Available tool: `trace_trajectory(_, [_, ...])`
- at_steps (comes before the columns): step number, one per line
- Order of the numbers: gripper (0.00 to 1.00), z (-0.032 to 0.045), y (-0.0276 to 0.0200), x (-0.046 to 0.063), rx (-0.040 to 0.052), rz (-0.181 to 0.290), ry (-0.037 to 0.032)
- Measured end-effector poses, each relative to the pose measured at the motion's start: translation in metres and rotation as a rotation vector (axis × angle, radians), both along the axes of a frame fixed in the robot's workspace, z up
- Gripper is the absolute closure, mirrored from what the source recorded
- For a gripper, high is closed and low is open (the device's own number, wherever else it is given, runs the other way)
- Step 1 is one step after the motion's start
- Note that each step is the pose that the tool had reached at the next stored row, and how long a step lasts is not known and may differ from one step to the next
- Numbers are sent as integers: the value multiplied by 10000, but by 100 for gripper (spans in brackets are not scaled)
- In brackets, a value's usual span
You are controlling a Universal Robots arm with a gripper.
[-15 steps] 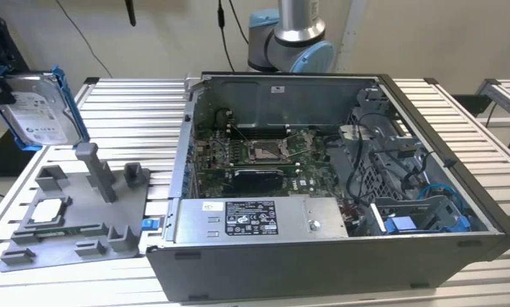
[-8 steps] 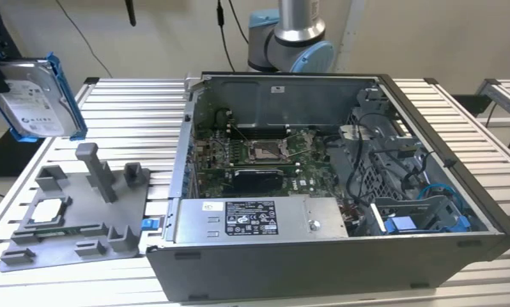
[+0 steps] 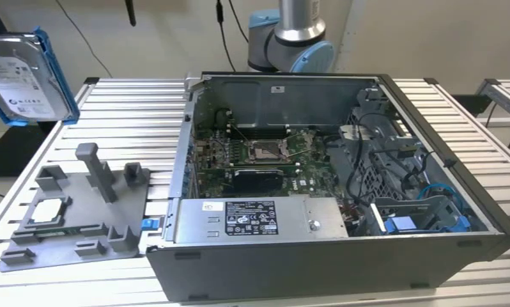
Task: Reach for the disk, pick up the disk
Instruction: 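Pick up the disk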
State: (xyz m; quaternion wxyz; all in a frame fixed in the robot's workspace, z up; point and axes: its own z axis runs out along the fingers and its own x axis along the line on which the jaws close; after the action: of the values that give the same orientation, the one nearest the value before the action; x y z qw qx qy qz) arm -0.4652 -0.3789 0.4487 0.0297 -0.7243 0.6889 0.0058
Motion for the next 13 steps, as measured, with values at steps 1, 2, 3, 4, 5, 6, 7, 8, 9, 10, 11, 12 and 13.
trace_trajectory(1, [100, 44, 0, 0, 0, 0, -1])
trace_trajectory(2, [100, 87, 0, 0, 0, 0, 1])
trace_trajectory(3, [100, 137, 0, 0, 0, 0, -1])
trace_trajectory(4, [100, 179, 0, 0, 0, 0, -1])
trace_trajectory(5, [100, 225, 0, 0, 0, 0, 1])
trace_trajectory(6, [100, 270, 0, 0, 0, 0, 0])
trace_trajectory(7, [100, 303, 0, 1, 0, 0, -5])
trace_trajectory(8, [100, 334, 0, 1, -1, 1, -15])
trace_trajectory(9, [100, 364, 0, 1, -1, 1, -28])
trace_trajectory(10, [100, 395, 0, 1, 0, 1, -42])
trace_trajectory(11, [100, 422, 0, 0, -1, 0, -53])
trace_trajectory(12, [100, 449, 0, 0, 0, 1, -70])
trace_trajectory(13, [100, 476, 0, 1, -1, 1, -89])
